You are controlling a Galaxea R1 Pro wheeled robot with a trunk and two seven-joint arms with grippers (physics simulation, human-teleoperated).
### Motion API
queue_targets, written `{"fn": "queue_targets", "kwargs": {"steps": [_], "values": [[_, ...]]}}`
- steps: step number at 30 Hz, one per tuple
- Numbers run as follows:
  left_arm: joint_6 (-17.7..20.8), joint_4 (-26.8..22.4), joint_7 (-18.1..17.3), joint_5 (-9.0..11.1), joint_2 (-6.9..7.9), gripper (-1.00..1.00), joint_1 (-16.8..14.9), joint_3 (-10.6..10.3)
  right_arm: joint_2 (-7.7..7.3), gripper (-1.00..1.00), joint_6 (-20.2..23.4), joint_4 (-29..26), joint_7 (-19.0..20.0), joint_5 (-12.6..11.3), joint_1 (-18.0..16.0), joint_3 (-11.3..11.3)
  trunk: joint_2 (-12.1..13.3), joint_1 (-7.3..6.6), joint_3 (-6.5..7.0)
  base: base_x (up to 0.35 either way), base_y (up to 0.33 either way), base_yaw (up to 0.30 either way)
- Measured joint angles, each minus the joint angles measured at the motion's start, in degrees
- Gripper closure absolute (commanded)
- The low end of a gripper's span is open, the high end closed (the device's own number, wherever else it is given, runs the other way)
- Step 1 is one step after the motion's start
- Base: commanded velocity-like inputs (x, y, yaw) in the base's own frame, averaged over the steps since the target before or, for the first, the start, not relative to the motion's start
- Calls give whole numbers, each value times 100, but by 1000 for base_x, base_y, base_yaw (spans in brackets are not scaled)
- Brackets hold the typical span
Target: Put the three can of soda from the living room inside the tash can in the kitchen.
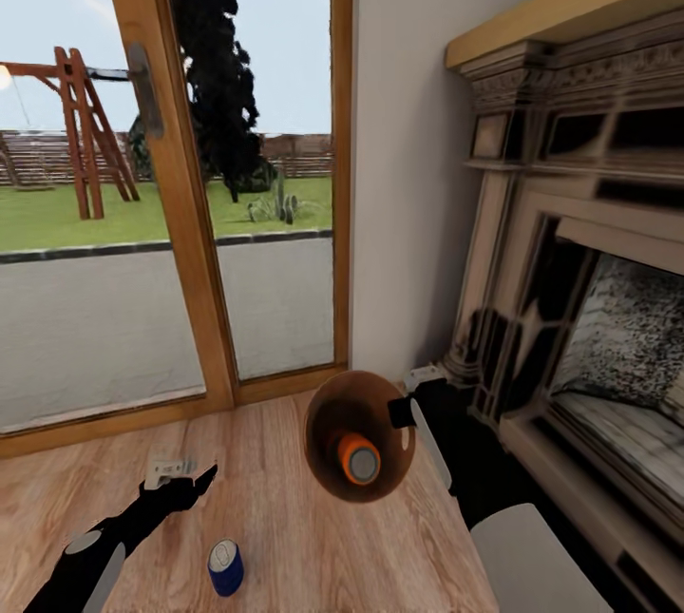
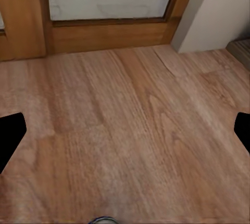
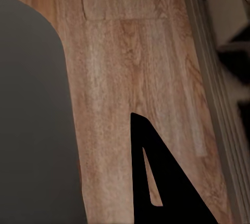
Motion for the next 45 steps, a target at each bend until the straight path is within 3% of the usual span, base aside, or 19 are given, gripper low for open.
{"fn": "queue_targets", "kwargs": {"steps": [31,45], "values": [[-185,251,4,-6,0,-100,0,-5,14,100,0,-246,-4,40,-78,17,-42,80,-687,0,0,0],[-235,729,20,-3,-1,-100,-4,-40,6,100,0,-238,-5,38,-81,10,-60,116,-997,0,0,0]]}}
